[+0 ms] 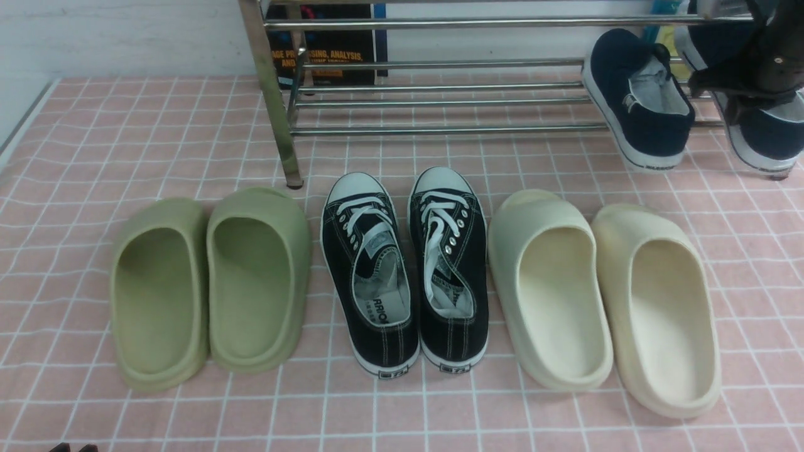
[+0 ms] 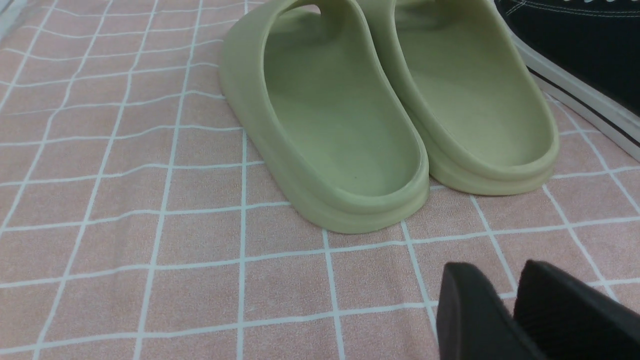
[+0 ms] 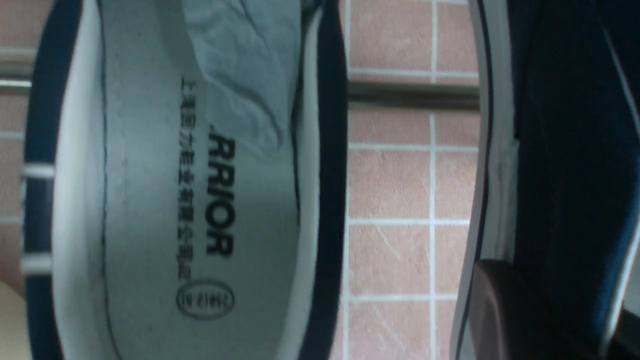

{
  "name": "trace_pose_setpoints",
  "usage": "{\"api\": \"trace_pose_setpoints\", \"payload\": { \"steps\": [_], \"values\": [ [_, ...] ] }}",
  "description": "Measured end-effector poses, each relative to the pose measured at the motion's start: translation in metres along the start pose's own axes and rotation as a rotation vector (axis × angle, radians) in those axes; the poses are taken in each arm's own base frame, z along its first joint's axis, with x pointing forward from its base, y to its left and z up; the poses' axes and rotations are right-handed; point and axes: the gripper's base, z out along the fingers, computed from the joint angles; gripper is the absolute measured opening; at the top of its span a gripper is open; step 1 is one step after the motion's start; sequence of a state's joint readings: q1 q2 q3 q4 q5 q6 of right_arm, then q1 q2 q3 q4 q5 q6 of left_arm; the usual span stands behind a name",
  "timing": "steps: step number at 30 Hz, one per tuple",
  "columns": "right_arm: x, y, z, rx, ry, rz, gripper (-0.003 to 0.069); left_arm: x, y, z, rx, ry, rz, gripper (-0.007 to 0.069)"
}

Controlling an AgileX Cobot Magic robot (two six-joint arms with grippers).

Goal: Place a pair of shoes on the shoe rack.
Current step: Use the right arm to put a shoe into the shoe rack

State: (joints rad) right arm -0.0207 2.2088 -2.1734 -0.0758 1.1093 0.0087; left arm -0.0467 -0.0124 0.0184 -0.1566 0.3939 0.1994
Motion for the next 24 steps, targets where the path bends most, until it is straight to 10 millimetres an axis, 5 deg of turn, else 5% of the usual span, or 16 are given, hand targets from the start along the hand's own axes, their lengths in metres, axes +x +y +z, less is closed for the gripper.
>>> {"api": "trace_pose_setpoints", "payload": {
  "steps": [5,9,16,19,24],
  "values": [
    [-0.007,0.002,0.026,-0.006,0.007,0.002,0.0013,0.000,0.000,0.000,0.000,0.000,0.000,0.0185],
    [-0.007,0.002,0.026,-0.009,0.013,-0.003,0.0029,0.000,0.000,0.000,0.000,0.000,0.000,0.0190],
    [-0.009,0.001,0.024,0.002,-0.006,-0.013,0.0204,0.000,0.000,0.000,0.000,0.000,0.000,0.0197],
    [-0.009,0.001,0.017,0.001,0.004,-0.017,0.0332,0.000,0.000,0.000,0.000,0.000,0.000,0.0200],
    [-0.014,-0.002,-0.025,0.005,-0.055,-0.012,0.0405,0.000,0.000,0.000,0.000,0.000,0.000,0.0200]
  ]
}}
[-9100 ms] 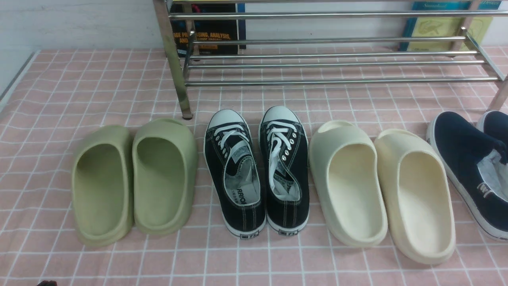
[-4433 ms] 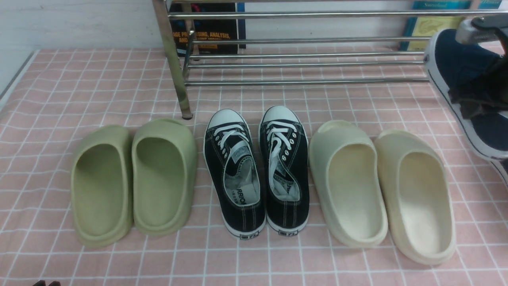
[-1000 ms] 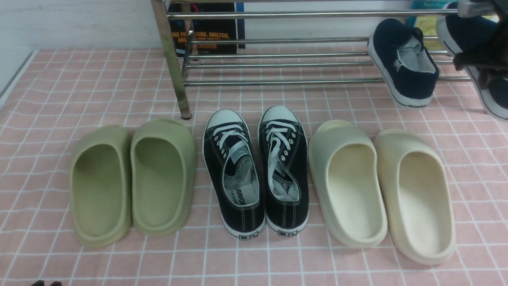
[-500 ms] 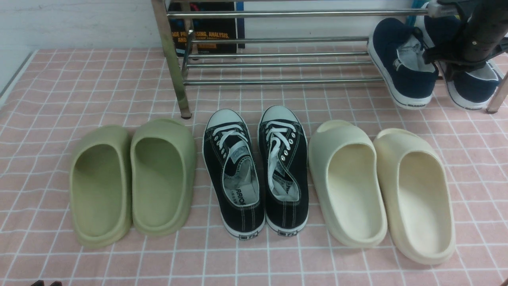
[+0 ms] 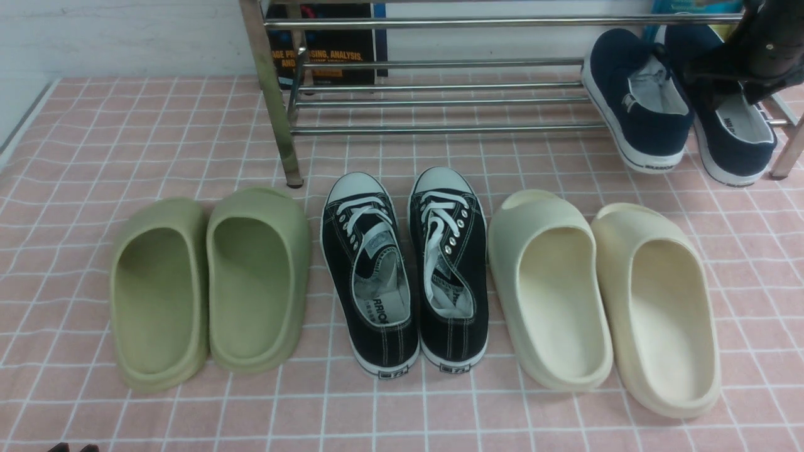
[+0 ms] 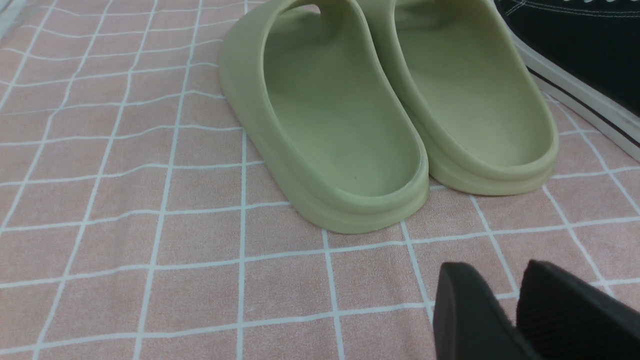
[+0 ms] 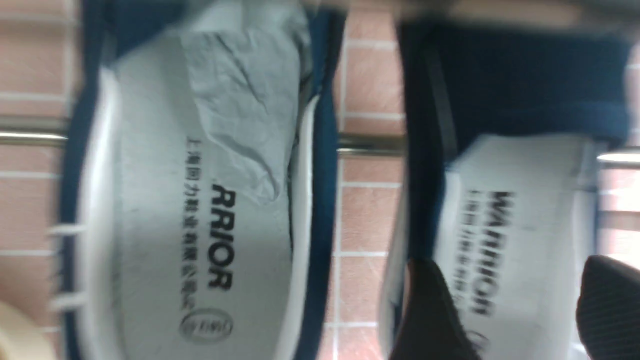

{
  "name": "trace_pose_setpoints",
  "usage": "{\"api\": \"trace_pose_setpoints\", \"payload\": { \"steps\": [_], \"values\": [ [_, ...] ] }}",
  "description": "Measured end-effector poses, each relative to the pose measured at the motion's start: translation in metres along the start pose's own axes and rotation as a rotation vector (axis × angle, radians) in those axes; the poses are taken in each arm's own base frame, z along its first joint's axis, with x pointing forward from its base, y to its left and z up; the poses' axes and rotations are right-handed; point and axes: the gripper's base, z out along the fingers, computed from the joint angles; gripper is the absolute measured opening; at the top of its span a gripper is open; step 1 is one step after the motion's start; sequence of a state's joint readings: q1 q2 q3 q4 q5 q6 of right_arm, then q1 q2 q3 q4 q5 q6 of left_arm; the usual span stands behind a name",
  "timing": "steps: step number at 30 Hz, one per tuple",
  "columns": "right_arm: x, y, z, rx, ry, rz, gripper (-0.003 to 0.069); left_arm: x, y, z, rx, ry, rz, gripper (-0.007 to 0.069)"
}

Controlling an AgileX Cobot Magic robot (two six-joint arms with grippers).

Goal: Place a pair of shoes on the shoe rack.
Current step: Use the right arm to put a shoe into the shoe rack

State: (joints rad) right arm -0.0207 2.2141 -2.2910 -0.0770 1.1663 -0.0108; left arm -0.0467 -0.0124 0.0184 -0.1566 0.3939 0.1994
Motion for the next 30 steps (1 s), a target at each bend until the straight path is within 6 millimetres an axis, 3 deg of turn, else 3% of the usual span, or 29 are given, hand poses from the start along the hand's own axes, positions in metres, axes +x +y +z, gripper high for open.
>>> {"api": "trace_pose_setpoints", "payload": {
  "steps": [2,3,7,10,13,14,16,21,26,30],
  "values": [
    [-0.002,-0.001,-0.012,0.001,-0.018,0.002,0.0405,0.000,0.000,0.000,0.000,0.000,0.000,0.0200],
    [-0.004,-0.003,-0.036,0.007,-0.048,0.003,0.0391,0.000,0.000,0.000,0.000,0.000,0.000,0.0200],
    [-0.002,-0.009,-0.077,0.045,-0.089,-0.004,0.0304,0.000,0.000,0.000,0.000,0.000,0.000,0.0200],
    [0.015,-0.019,-0.081,0.103,-0.038,-0.020,0.0184,0.000,0.000,0.000,0.000,0.000,0.000,0.0202],
    [0.031,-0.030,-0.065,0.123,0.036,-0.013,0.0106,0.000,0.000,0.000,0.000,0.000,0.000,0.0202],
    [0.048,-0.041,-0.043,0.127,0.116,0.006,0.0046,0.000,0.000,0.000,0.000,0.000,0.000,0.0202],
    [0.069,-0.052,-0.016,0.111,0.203,0.046,-0.0006,0.000,0.000,0.000,0.000,0.000,0.000,0.0202],
    [0.107,-0.063,0.037,0.026,0.299,0.159,-0.0018,0.000,0.000,0.000,0.000,0.000,-0.001,0.0206],
    [0.109,-0.055,0.067,-0.040,0.238,0.224,-0.0018,0.000,0.000,0.000,0.000,0.000,-0.001,0.0212],
    [0.103,-0.049,0.071,-0.099,0.167,0.299,-0.0018,0.000,0.000,0.000,0.000,0.000,-0.001,0.0216]
  ]
}}
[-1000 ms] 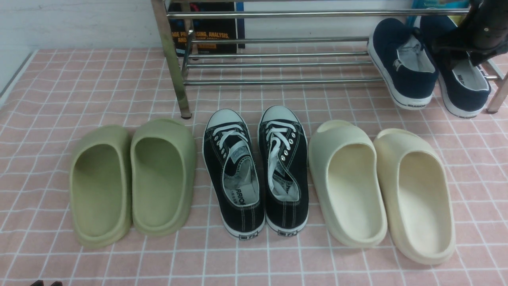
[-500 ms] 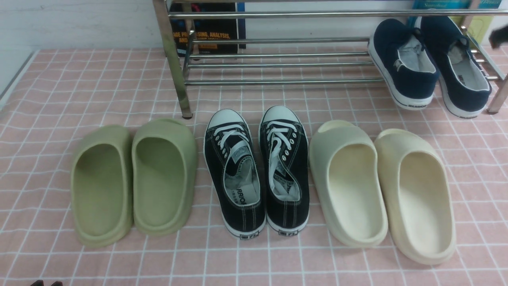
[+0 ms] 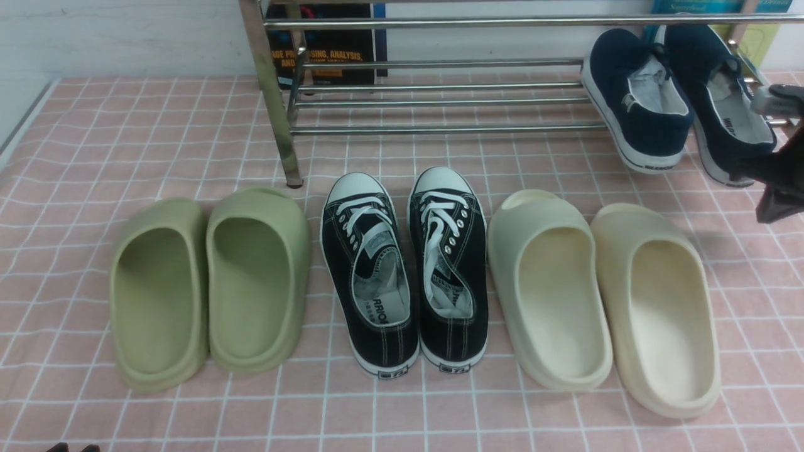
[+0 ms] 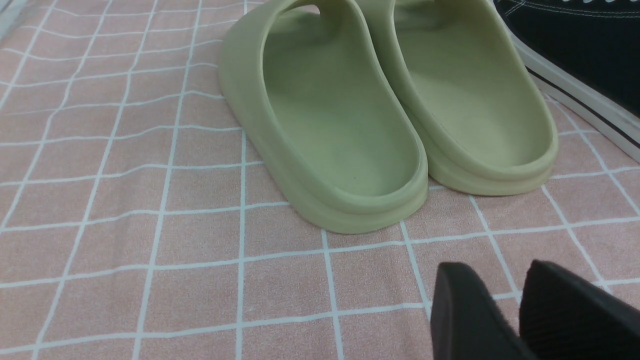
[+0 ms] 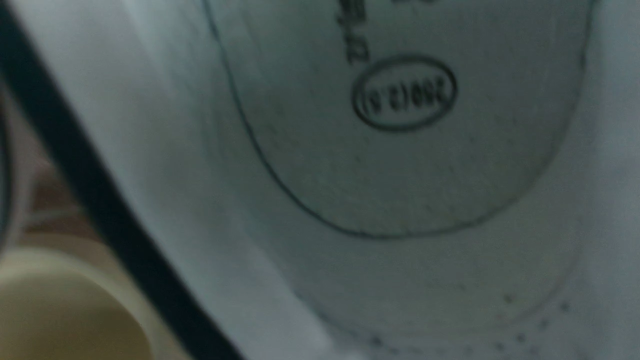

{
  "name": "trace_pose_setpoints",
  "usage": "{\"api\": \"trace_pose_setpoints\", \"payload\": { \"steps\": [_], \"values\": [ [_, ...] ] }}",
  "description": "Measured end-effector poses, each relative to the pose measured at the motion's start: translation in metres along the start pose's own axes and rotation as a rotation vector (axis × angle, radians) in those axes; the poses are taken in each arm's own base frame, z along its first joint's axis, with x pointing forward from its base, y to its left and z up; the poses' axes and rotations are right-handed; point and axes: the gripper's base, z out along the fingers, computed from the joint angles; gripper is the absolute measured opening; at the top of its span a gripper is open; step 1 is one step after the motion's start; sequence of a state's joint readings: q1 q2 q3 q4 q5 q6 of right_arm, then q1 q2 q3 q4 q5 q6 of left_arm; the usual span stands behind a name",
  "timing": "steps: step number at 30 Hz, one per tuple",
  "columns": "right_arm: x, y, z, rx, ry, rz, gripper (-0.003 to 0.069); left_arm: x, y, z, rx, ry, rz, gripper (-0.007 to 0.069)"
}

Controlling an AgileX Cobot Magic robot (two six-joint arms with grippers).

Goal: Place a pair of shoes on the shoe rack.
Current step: Use the right arm to put a shoe into the shoe rack

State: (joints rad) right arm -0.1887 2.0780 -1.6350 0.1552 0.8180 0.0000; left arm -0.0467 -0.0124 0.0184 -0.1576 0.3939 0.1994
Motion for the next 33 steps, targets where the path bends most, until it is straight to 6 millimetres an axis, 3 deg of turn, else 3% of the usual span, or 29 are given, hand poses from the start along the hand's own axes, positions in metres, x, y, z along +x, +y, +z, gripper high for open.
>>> {"api": "trace_pose_setpoints", "payload": {
  "steps": [19,24,30,31,33],
  "values": [
    [-0.017,0.011,-0.008,-0.152,-0.132,0.158,-0.0007,0.000,0.000,0.000,0.000,0.000,0.000,0.0233],
    [-0.021,0.011,-0.009,-0.152,-0.171,0.162,0.0024,0.000,0.000,0.000,0.000,0.000,0.000,0.0237],
    [-0.020,0.010,-0.005,-0.147,-0.161,0.110,0.0141,0.000,0.000,0.000,0.000,0.000,0.000,0.0236],
    [-0.019,0.011,-0.005,-0.153,-0.148,0.106,0.0195,0.000,0.000,0.000,0.000,0.000,0.000,0.0236],
    [-0.018,0.012,-0.005,-0.159,-0.136,0.107,0.0232,0.000,0.000,0.000,0.000,0.000,0.000,0.0236]
  ]
}}
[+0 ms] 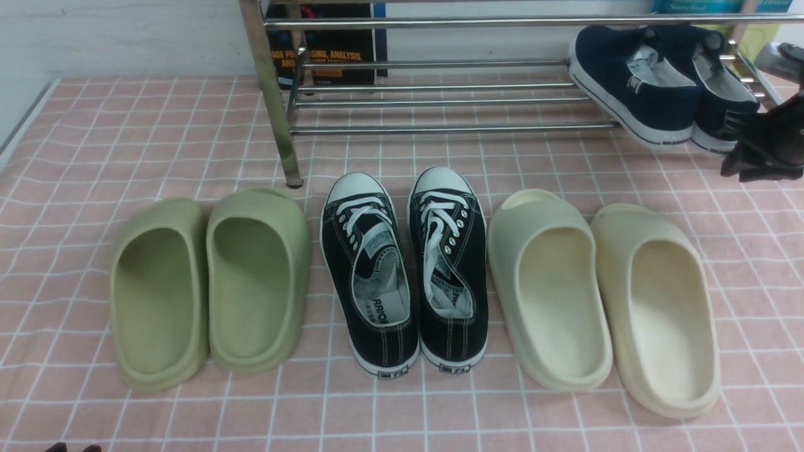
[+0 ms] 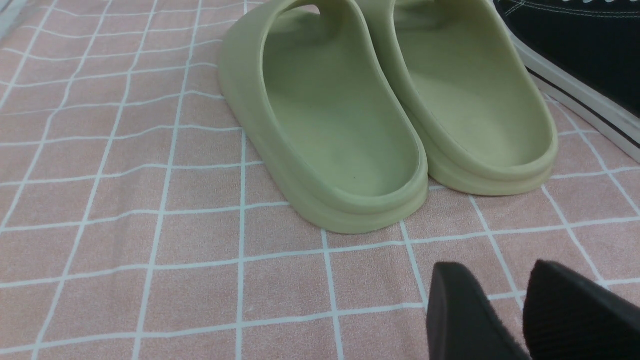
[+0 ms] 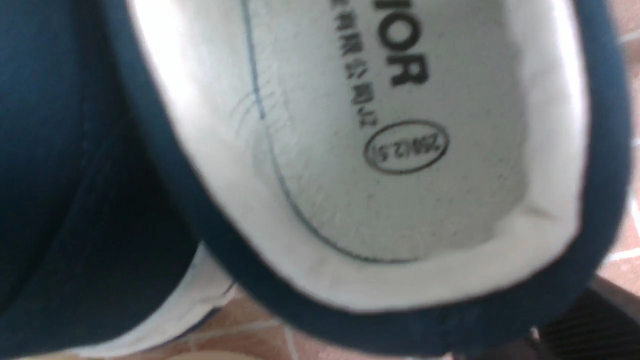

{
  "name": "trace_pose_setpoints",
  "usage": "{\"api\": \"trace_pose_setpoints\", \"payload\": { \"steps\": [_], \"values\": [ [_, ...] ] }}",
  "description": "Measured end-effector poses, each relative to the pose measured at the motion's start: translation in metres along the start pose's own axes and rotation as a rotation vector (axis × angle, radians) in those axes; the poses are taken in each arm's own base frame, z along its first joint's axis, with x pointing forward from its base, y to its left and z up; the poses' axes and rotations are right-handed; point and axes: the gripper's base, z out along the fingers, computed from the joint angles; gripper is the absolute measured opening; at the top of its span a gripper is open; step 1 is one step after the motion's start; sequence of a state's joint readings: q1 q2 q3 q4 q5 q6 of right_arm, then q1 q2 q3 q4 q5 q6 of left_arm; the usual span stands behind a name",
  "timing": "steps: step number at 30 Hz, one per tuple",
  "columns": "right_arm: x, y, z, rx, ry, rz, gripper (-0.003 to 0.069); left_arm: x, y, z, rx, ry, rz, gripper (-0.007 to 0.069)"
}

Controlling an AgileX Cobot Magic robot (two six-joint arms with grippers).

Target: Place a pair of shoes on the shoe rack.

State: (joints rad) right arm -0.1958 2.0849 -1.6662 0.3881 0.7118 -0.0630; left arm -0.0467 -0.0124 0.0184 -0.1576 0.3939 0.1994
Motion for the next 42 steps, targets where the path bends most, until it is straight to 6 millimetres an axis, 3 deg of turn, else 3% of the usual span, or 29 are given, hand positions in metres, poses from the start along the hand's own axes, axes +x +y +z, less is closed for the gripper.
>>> {"api": "trace_pose_setpoints", "payload": {
  "steps": [2,6,8,14,15,19,20,21,22,25,26,28,32,33,35,36,39,40,41,42],
  "values": [
    [0.001,0.002,-0.002,-0.011,0.032,-0.020,0.0297,0.000,0.000,0.000,0.000,0.000,0.000,0.0236],
    [0.001,0.006,-0.014,-0.010,0.057,-0.071,0.0321,0.000,0.000,0.000,0.000,0.000,0.000,0.0236],
    [0.000,0.007,-0.023,0.003,0.054,-0.100,0.0311,0.000,0.000,0.000,0.000,0.000,0.000,0.0236],
    [-0.003,0.010,-0.054,0.067,0.054,-0.191,0.0192,0.000,0.000,0.000,0.000,0.000,0.000,0.0236],
    [-0.002,0.012,-0.067,0.077,0.065,-0.212,0.0134,0.000,0.000,0.000,0.000,0.000,0.000,0.0236],
    [0.000,0.027,-0.118,0.058,0.034,-0.282,0.0027,0.000,0.000,0.000,0.000,0.000,0.000,0.0236],
    [0.000,0.034,-0.143,0.044,-0.010,-0.306,0.0003,0.000,0.000,0.000,0.000,0.000,0.000,0.0236],
    [0.001,0.035,-0.147,0.040,-0.018,-0.309,-0.0003,0.000,0.000,0.000,0.000,0.000,0.000,0.0236],
    [0.003,0.044,-0.180,0.027,-0.088,-0.331,-0.0015,0.000,0.000,0.000,0.000,0.000,0.000,0.0236],
    [0.021,0.059,-0.255,0.012,-0.261,-0.375,-0.0018,0.000,0.000,0.000,0.000,0.000,0.000,0.0236],
    [0.022,0.060,-0.260,0.011,-0.276,-0.379,-0.0018,0.000,0.000,0.000,0.000,0.000,0.000,0.0236],
    [0.052,0.064,-0.305,0.008,-0.415,-0.401,-0.0018,0.000,0.000,0.000,0.000,0.000,0.000,0.0236],
    [0.111,0.059,-0.343,0.008,-0.667,-0.428,-0.0018,0.000,0.000,0.000,0.000,0.000,0.000,0.0236],
    [0.116,0.057,-0.338,0.008,-0.662,-0.429,-0.0018,0.000,0.000,0.000,0.000,0.000,0.000,0.0236],
    [0.162,0.050,-0.352,-0.012,-0.860,-0.462,-0.0018,0.000,0.000,0.000,0.000,0.000,0.000,0.0236],
    [0.193,0.043,-0.351,-0.030,-0.954,-0.489,-0.0018,0.000,0.000,0.000,0.000,0.000,0.000,0.0236],
    [0.248,0.022,-0.337,-0.036,-1.120,-0.540,-0.0018,0.000,0.000,0.000,0.000,0.000,0.000,0.0236],
    [0.249,0.021,-0.332,-0.036,-1.103,-0.542,-0.0018,0.000,0.000,0.000,0.000,0.000,0.000,0.0236],
    [0.277,0.009,-0.326,-0.044,-1.204,-0.563,-0.0018,0.000,0.000,0.000,0.000,0.000,0.000,0.0236],
    [0.280,0.007,-0.322,-0.044,-1.204,-0.565,-0.0018,0.000,0.000,0.000,0.000,0.000,0.000,0.0236]
  ]
}}
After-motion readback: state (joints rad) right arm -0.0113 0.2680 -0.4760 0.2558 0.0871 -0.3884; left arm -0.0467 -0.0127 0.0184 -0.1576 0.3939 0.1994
